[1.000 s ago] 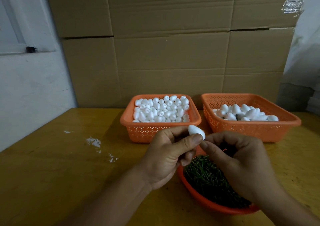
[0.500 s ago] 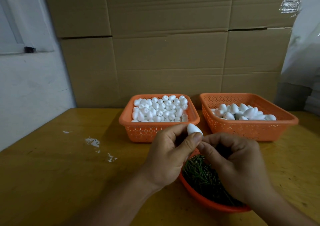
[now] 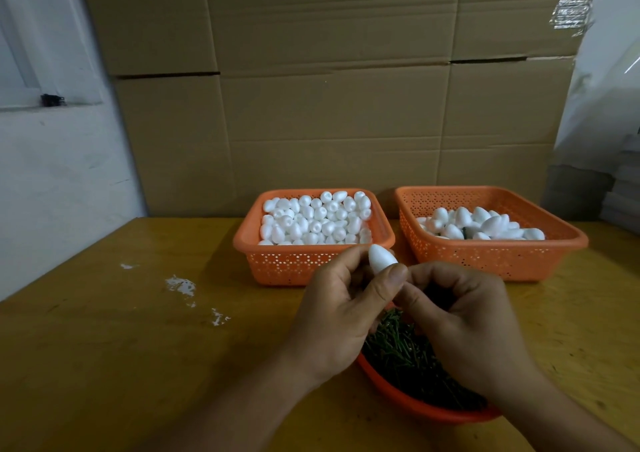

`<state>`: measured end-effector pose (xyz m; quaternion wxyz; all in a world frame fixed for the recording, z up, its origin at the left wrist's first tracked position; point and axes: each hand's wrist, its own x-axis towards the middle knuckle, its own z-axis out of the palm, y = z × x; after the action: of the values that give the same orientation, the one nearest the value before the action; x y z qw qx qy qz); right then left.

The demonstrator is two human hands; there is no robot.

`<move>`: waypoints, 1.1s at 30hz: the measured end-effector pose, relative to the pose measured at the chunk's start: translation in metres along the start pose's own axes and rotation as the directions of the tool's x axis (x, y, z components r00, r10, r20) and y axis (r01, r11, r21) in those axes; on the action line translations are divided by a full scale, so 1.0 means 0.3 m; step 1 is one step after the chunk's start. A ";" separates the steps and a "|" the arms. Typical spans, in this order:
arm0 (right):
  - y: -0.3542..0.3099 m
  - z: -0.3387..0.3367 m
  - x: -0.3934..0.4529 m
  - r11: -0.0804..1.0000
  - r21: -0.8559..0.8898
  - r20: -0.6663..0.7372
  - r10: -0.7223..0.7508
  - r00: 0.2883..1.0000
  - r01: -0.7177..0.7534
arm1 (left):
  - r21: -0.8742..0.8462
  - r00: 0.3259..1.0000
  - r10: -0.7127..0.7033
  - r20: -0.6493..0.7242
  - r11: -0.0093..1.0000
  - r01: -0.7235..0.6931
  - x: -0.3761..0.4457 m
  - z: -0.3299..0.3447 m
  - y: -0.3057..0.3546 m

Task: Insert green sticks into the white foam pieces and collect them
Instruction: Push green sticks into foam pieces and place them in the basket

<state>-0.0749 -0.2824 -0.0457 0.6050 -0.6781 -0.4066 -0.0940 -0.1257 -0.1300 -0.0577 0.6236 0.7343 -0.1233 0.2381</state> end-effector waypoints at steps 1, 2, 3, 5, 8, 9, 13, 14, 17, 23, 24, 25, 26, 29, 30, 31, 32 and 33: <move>0.005 -0.006 0.004 0.999 -0.025 -0.020 0.023 1.000 -0.024 | -0.003 1.000 -0.014 -0.012 1.000 0.014 0.001 0.000 -0.003; 0.014 -0.015 0.011 0.998 -0.054 -0.047 0.042 0.998 -0.045 | -0.006 0.999 -0.028 -0.028 1.000 0.028 0.001 0.001 -0.006; 0.025 -0.028 0.020 0.994 -0.084 -0.078 0.062 0.995 -0.068 | -0.010 0.998 -0.036 -0.045 0.999 0.035 0.001 0.002 -0.010; 0.052 -0.065 0.049 0.980 -0.151 -0.147 0.109 0.983 -0.131 | 0.001 0.997 -0.033 -0.070 0.999 0.033 0.000 0.002 -0.014; 0.108 -0.140 0.118 0.931 -0.300 -0.264 0.128 0.956 -0.207 | 0.066 0.996 -0.019 -0.085 0.998 0.024 0.001 0.003 -0.016; 0.132 -0.167 0.145 0.904 -0.356 -0.297 0.132 0.946 -0.238 | 0.082 0.997 -0.012 -0.080 0.996 0.018 0.000 0.006 -0.017; 0.234 -0.257 0.254 0.745 -0.536 -0.369 0.217 0.904 -0.397 | 0.084 0.998 -0.015 -0.062 0.996 0.020 -0.004 0.011 -0.025; 0.255 -0.273 0.275 0.705 -0.567 -0.376 0.239 0.895 -0.427 | 0.082 0.998 -0.020 -0.053 0.996 0.025 -0.004 0.009 -0.025; 0.304 -0.299 0.330 0.600 -0.651 -0.378 0.274 0.884 -0.465 | 0.112 0.999 -0.011 -0.031 0.994 0.014 -0.001 0.000 -0.025; 0.349 -0.295 0.405 0.402 -0.740 -0.407 0.372 0.834 -0.540 | 0.159 1.000 0.003 -0.016 0.987 0.000 0.000 -0.009 -0.022; 0.352 -0.293 0.413 0.373 -0.754 -0.405 0.384 0.830 -0.541 | 0.169 1.000 -0.003 -0.006 0.986 0.004 0.000 -0.009 -0.022; 0.355 -0.292 0.420 0.345 -0.771 -0.405 0.384 0.830 -0.536 | 0.172 1.000 -0.011 0.008 0.985 0.009 -0.001 -0.007 -0.022; 0.359 -0.292 0.426 0.320 -0.787 -0.405 0.378 0.833 -0.528 | 0.167 1.000 -0.019 0.025 0.986 0.014 -0.003 -0.003 -0.022; 0.369 -0.295 0.445 0.275 -0.800 -0.410 0.397 0.821 -0.533 | 0.141 0.997 -0.045 0.063 0.989 0.035 -0.012 0.006 -0.018; 0.372 -0.297 0.451 0.267 -0.800 -0.410 0.410 0.815 -0.537 | 0.137 0.996 -0.050 0.071 0.990 0.040 -0.013 0.007 -0.016; 0.372 -0.300 0.455 0.264 -0.799 -0.409 0.420 0.810 -0.540 | 0.134 0.996 -0.052 0.077 0.990 0.042 -0.014 0.007 -0.015; 0.373 -0.303 0.458 0.264 -0.799 -0.407 0.424 0.809 -0.541 | 0.133 0.995 -0.053 0.078 0.990 0.043 -0.014 0.006 -0.014; 0.373 -0.306 0.458 0.271 -0.797 -0.404 0.423 0.811 -0.539 | 0.132 0.996 -0.053 0.076 0.990 0.043 -0.013 0.005 -0.013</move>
<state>0.1227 -0.2976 -0.0209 0.1778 -0.9731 -0.0355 -0.1419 -0.1270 -0.1311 -0.0632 0.5746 0.7851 -0.1145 0.2010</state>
